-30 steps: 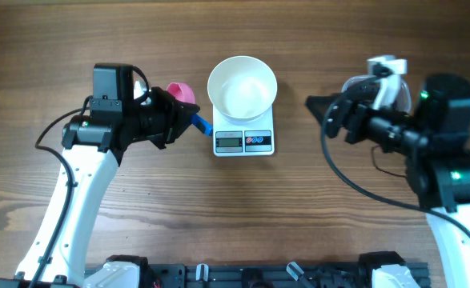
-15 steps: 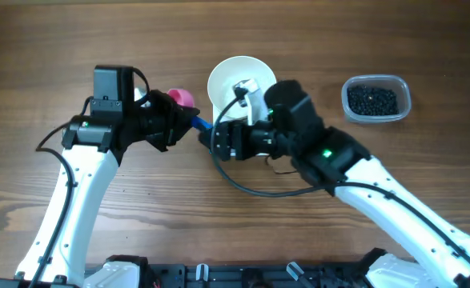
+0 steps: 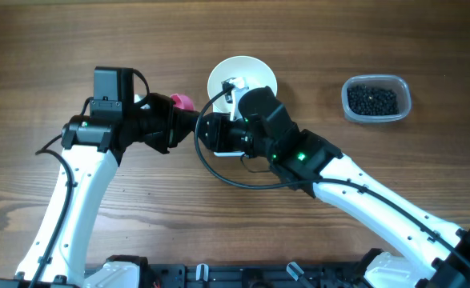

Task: Scoop item into bowl and weigh 150g on scale
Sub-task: 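Hand the scoop from the left gripper to the right gripper, then move the scoop with the right gripper into the black bean tub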

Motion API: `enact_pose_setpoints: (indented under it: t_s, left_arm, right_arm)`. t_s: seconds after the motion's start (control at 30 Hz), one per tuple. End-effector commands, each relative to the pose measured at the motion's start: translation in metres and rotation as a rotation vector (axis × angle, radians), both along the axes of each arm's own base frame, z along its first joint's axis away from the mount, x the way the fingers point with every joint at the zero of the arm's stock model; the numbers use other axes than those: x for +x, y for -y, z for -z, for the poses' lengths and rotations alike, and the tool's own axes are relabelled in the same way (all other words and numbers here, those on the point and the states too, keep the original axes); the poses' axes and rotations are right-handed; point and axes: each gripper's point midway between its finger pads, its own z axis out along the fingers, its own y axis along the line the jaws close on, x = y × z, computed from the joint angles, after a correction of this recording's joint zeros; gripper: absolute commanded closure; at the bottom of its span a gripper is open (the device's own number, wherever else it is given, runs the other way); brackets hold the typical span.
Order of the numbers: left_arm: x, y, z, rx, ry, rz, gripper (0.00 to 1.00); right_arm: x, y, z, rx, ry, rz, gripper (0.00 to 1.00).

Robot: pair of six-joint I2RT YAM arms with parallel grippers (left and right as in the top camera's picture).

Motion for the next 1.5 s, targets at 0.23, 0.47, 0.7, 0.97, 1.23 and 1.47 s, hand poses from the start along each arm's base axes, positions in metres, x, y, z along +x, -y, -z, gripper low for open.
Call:
enact_pose_setpoints:
  t_s: [0.23,0.47,0.7,0.97,1.23,1.47]
  left_arm:
    - [-0.001,0.005,-0.008,-0.045,-0.004,0.012,0.94]
    - [-0.001,0.005,-0.008,-0.045,-0.005,0.011,0.93]
    - [-0.001,0.005,-0.008,-0.045,-0.005,0.011,0.93]
    - [-0.003,0.008,-0.01,-0.061,-0.007,0.022,0.93]
    - [0.0,0.002,-0.006,-0.004,0.034,0.034,0.75]
    - [0.015,-0.003,-0.015,0.276,0.553,0.445,0.0]
  right_arm:
    - [0.003,-0.002,-0.001,0.001,0.001,0.008,0.73]
    - [0.006,0.005,0.009,-0.043,-0.011,0.048,0.96]
    - [0.008,0.013,0.017,-0.102,0.005,0.063,0.96]
    - [0.01,0.009,0.01,-0.072,0.025,0.059,0.88]
    - [0.011,0.01,0.011,-0.093,0.052,0.052,0.96]
    - [0.03,0.036,-0.014,-0.193,0.13,0.01,0.96]
